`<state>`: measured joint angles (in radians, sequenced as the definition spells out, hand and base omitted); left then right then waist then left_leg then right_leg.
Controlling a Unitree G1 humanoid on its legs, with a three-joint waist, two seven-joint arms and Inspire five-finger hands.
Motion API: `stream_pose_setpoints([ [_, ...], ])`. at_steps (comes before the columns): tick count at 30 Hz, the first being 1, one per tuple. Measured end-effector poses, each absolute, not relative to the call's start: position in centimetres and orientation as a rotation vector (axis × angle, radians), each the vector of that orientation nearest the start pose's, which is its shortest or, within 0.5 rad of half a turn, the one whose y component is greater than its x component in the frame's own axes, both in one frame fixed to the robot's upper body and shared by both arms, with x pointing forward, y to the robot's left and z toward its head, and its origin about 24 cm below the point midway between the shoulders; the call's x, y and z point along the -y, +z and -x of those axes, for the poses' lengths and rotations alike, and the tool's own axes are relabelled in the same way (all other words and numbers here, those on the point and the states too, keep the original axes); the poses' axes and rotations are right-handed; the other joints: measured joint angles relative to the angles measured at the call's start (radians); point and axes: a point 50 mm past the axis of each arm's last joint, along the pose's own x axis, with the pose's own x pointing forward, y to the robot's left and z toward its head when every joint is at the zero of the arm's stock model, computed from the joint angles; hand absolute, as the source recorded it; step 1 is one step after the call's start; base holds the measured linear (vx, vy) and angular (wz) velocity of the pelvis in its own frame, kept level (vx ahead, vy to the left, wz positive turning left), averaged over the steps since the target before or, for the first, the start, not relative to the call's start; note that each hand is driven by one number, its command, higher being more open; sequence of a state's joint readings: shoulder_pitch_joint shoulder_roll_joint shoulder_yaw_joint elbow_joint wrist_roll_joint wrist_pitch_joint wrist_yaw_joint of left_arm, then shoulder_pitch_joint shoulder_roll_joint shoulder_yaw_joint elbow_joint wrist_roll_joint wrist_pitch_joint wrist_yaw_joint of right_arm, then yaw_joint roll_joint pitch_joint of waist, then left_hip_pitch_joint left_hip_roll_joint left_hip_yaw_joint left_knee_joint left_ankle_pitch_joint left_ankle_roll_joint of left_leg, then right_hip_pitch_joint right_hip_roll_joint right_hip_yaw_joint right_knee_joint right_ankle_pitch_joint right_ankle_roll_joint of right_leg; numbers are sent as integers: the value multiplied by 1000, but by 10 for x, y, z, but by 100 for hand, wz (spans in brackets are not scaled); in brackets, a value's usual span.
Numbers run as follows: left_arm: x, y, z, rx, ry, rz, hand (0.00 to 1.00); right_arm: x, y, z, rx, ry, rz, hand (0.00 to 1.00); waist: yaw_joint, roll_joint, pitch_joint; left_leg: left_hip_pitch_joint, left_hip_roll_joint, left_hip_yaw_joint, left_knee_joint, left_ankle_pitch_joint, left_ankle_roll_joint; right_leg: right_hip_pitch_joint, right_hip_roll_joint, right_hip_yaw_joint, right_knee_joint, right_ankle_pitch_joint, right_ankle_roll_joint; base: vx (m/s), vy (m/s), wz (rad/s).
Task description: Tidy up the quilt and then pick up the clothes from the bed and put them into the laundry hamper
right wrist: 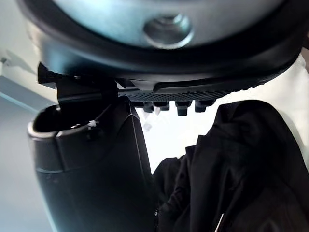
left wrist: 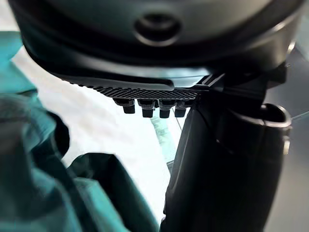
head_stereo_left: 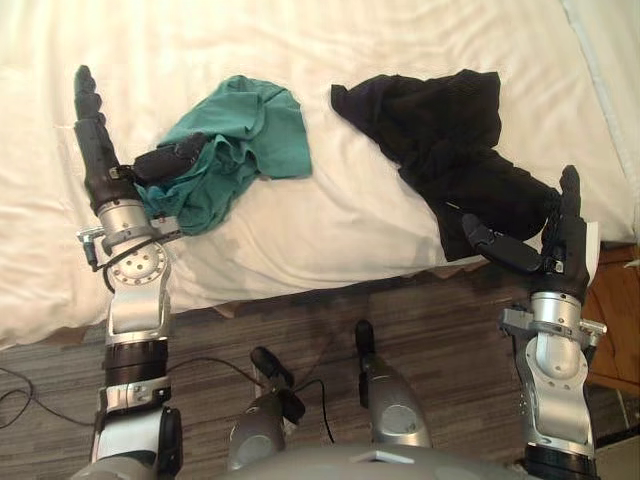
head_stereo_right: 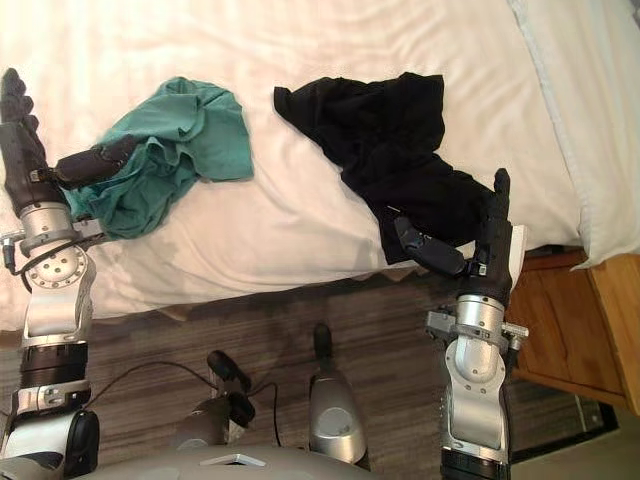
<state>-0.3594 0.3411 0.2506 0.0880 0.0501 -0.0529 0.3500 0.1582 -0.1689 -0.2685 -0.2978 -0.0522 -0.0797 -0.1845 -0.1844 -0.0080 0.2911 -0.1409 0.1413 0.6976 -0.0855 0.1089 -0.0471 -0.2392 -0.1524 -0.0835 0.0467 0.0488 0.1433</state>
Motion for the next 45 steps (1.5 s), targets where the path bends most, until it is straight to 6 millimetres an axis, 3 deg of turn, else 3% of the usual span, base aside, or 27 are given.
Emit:
stream_pose_setpoints([
  [6, -260, 143, -309, 328, 540, -256, 100, 236, 102, -205, 286, -409, 247, 100, 0, 0, 2, -8, 10, 26, 0, -3, -5, -20, 9, 9, 0, 2, 3, 32, -27, -10],
  [9, -256, 117, -315, 216, 504, -247, 100, 229, 102, -202, 289, -396, 221, 100, 13, 1, 4, 12, 13, 60, 1, -14, -19, -20, 13, 32, 1, 2, 4, 47, -30, -25],
  [13, -245, 107, -321, 185, 477, -246, 100, 226, 105, -197, 309, -399, 187, 100, 18, 7, 21, 44, 14, 70, 1, -22, -24, 11, 13, 31, 2, 2, 4, 49, -34, -3],
  [14, -241, 103, -322, 176, 465, -242, 0, 226, 106, -198, 312, -399, 183, 100, 20, 10, 26, 56, 14, 71, 2, -28, -28, 23, 13, 30, 3, 2, 4, 33, -15, 4],
  [18, -232, 96, -327, 159, 429, -284, 0, 222, 109, -201, 335, -381, 173, 100, 29, 11, 29, 42, 27, 101, 104, -87, -27, 36, -9, 31, 5, 2, 4, 12, -1, -2],
  [29, -196, 88, -328, 183, 267, -384, 0, 210, 120, -204, 397, -361, 131, 100, 52, 0, 35, 50, 18, 116, 135, -108, -12, 75, -38, -11, 9, 3, 7, -6, -1, 11],
  [38, -181, 83, -299, 229, 118, -256, 0, 206, 127, -209, 433, -358, 120, 100, 72, -11, 61, 85, 11, 109, 135, -127, 16, 91, -50, -49, 92, -12, 15, 23, -1, 10],
  [41, -178, 73, -284, 208, 75, -153, 0, 207, 128, -216, 437, -361, 126, 100, 72, -5, 66, 120, 17, 90, 134, -133, 26, 37, -55, -56, 249, -72, 11, 91, -29, 15],
  [42, -176, 69, -279, 197, 59, -107, 0, 211, 125, -218, 422, -372, 133, 100, 73, -10, 63, 131, 13, 85, 134, -136, 26, 40, -54, -46, 233, -97, -16, 55, -48, 25],
  [45, -177, 68, -264, 206, 33, 1, 0, 222, 120, -228, 389, -385, 202, 100, 83, -21, 63, 127, 9, 77, 160, -166, 2, 64, -56, -61, 133, -90, -1, 93, -130, 22],
])
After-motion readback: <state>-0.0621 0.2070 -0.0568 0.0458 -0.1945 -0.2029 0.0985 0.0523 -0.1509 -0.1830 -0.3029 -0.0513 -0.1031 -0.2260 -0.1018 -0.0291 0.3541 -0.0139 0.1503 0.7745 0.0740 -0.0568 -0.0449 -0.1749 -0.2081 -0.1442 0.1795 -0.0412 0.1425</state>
